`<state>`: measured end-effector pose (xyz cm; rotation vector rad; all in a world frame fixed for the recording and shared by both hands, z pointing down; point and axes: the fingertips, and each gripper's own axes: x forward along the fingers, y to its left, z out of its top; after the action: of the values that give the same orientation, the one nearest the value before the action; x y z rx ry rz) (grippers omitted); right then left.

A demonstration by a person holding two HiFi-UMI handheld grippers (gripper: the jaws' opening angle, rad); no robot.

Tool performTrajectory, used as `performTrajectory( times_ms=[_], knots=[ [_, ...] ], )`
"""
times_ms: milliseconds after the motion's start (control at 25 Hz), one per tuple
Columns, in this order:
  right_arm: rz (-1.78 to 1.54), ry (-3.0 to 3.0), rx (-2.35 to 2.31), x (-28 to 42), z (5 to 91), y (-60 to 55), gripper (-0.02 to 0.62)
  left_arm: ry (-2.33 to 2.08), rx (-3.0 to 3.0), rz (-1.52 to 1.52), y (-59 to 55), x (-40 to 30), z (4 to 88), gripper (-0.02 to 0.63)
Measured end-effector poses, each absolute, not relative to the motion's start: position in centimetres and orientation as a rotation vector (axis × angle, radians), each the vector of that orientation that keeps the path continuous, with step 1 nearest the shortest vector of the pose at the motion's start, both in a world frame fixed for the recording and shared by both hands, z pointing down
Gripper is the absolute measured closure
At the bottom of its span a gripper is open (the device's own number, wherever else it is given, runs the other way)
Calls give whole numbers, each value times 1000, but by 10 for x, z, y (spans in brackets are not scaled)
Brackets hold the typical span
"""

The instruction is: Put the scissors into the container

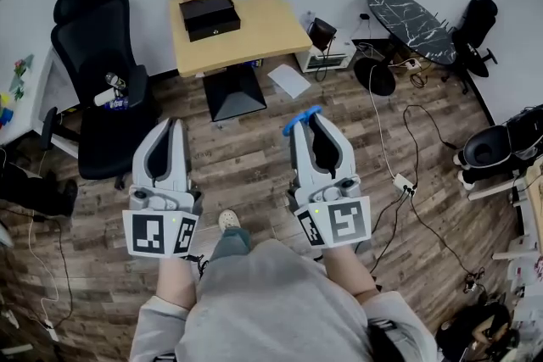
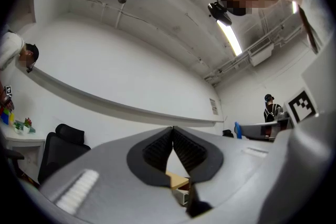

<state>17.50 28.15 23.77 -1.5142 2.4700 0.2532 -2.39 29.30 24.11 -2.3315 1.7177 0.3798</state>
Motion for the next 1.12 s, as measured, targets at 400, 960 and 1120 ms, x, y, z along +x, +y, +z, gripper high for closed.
performTrajectory(
  times_ms=[400,960,1120],
  knots=[
    [271,2433,-1560,131,226,194,522,1667,-2371,394,196,-67,233,548],
    [274,2404,-1609,78,234,118,522,1637,-2413,402,113,-121,244,548],
    [272,2399,-1609,80,235,93,522,1644,-2419,389,89,-120,249,548]
  ],
)
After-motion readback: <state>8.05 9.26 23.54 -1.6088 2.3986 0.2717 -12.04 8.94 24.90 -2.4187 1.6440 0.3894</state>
